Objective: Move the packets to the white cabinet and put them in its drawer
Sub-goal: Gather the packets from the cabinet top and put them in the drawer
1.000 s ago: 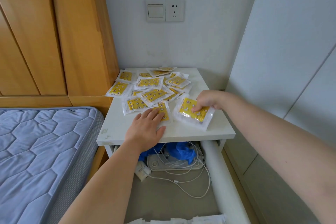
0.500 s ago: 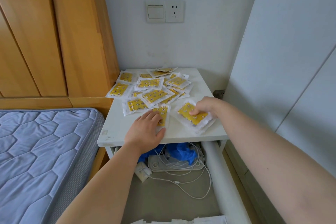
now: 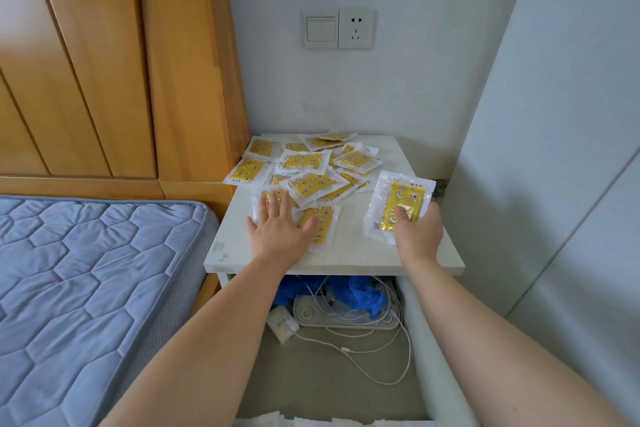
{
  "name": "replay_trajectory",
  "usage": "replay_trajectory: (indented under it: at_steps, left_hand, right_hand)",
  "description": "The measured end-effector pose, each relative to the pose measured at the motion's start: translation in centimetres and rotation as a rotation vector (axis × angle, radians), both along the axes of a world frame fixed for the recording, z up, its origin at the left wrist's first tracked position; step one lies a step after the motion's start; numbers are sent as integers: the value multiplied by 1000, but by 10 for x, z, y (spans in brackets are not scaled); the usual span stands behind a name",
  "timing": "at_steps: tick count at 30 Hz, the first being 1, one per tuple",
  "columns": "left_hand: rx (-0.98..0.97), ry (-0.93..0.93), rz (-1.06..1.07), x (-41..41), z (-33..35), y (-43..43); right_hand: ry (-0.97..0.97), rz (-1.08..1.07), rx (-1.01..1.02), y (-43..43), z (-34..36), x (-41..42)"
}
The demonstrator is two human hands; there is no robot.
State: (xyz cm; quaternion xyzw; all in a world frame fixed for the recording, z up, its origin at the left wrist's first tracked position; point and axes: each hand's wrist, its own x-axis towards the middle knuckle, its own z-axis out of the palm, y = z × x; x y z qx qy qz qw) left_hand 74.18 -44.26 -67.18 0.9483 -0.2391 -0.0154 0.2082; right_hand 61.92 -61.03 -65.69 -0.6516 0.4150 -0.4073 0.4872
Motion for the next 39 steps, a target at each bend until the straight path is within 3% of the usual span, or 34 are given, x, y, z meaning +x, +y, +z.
replay_trajectory:
  at_steps: [5, 9, 16, 21, 28, 32, 39]
  left_hand:
    - [187, 42, -21, 5, 6, -4]
    - [167, 53, -27, 4, 12, -2]
    - [290, -158, -118, -7, 34, 4]
    - [339, 36, -118, -2, 35, -1]
    - [384, 158, -146, -6, 35, -11]
    - [264, 12, -183, -11, 36, -11]
    - [403, -244, -338, -25, 36, -5]
  right_hand:
    - [41, -29, -35, 3, -1, 2]
    - [68, -12, -45, 3, 1, 3]
    - [55, 17, -48, 5, 1, 0]
    - [54, 36, -53, 4, 1, 0]
    - [48, 50, -63, 5, 1, 0]
    - [43, 51, -63, 3, 0, 0]
    - [53, 60, -75, 3, 0, 1]
